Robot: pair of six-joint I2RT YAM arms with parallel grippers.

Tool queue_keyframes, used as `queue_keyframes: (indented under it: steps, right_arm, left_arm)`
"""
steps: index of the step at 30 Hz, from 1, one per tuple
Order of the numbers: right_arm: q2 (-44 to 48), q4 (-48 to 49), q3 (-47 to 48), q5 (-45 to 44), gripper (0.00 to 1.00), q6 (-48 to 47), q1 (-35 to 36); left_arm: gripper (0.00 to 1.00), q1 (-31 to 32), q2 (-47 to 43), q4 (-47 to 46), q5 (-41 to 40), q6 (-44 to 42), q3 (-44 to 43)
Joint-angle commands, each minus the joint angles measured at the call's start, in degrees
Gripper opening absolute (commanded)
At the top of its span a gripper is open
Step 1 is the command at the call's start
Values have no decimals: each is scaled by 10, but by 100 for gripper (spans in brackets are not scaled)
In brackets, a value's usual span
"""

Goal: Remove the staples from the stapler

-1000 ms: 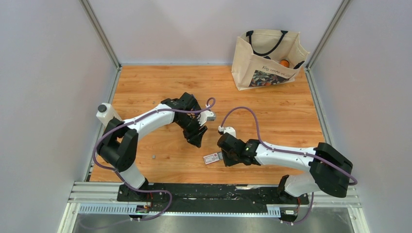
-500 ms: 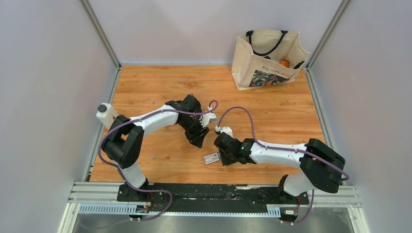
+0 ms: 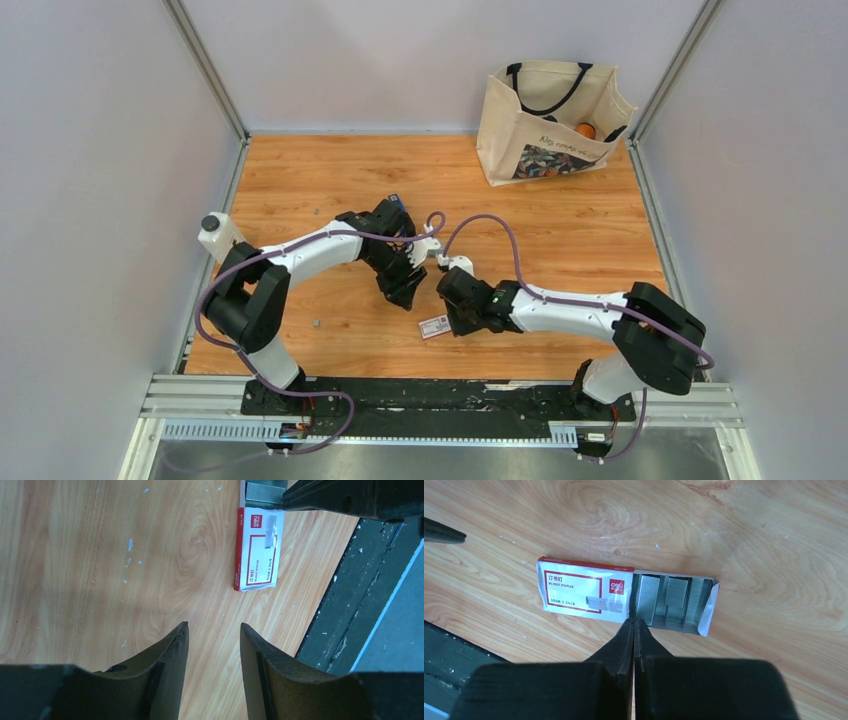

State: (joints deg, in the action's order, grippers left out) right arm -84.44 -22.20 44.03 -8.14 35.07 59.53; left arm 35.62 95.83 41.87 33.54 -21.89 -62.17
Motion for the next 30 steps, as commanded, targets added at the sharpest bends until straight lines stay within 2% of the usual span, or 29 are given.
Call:
queue_keyframes:
  steps: [1,7,11,14,21,30]
  right_arm:
    - [49,-10,21,-3,0,-9,-4]
    - [129,-7,-10,27,2,1,-83]
    - [129,27,-46,91,21,7,-150]
    - [118,57,-68,130,27,14,-183]
    - [109,138,-125,204,26,57,-241]
    - [82,216,-170,260,23,93,-267]
  left_arm:
    - [51,2,-27,-1,13,-27,6]
    - [51,16,-32,-5,-21,-53,20]
    - [51,46,-46,-19,-71,-68,44]
    - [51,68,-41,-27,-104,-68,48]
    - [50,98,-31,-29,-141,-65,44]
    - [51,139,-18,-29,-176,-58,43]
